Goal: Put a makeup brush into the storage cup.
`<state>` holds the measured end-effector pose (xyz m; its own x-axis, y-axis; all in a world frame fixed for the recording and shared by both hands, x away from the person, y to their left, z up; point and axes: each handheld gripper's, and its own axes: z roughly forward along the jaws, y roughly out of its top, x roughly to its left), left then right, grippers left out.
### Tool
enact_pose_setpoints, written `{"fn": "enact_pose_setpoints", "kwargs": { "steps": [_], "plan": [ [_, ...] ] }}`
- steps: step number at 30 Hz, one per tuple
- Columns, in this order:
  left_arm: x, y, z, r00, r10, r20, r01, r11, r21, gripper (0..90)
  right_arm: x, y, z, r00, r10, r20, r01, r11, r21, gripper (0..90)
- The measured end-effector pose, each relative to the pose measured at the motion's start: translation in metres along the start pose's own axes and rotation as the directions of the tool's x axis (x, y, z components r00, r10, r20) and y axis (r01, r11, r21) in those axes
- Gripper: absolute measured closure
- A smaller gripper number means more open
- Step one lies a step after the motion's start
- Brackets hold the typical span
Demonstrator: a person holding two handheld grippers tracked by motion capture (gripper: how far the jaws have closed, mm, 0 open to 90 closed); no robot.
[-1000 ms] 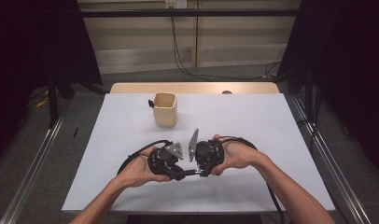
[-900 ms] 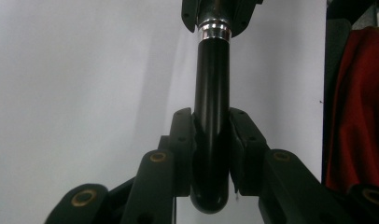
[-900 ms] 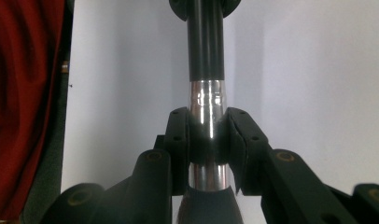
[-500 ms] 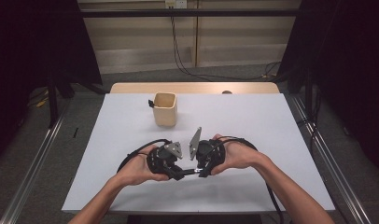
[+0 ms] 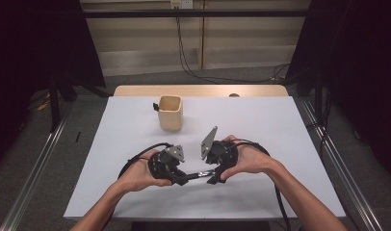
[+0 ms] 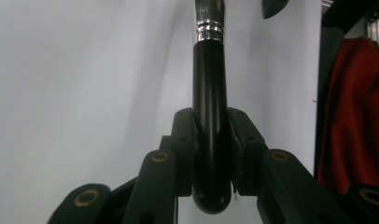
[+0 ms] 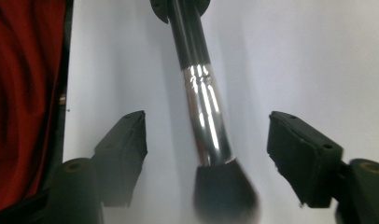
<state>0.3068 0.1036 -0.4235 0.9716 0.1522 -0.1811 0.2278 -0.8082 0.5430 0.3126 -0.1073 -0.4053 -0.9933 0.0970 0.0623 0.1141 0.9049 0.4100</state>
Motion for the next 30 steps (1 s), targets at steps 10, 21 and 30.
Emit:
{"fn": "enact_pose_setpoints", "kwargs": {
  "steps": [10, 21, 30],
  "plan": [
    [0.002, -0.014, -0.009, 0.9991, -0.035, -0.024, 0.034, 0.9986, -0.039, 74.5, -0.003, -0.014, -0.008, 0.9972, 0.058, 0.047, -0.055, 0.9967, -0.059, 17.9],
    [0.002, -0.033, -0.017, 0.9958, -0.084, -0.035, 0.081, 0.9923, -0.094, 74.5, -0.005, -0.033, -0.015, 0.9893, 0.132, 0.062, -0.123, 0.984, -0.128, 10.0],
    [0.002, -0.048, -0.022, 0.9918, -0.12, -0.044, 0.113, 0.9853, -0.128, 74.5, -0.002, -0.048, -0.017, 0.9808, 0.183, 0.068, -0.168, 0.9688, -0.182, 5.7]
  ]
}}
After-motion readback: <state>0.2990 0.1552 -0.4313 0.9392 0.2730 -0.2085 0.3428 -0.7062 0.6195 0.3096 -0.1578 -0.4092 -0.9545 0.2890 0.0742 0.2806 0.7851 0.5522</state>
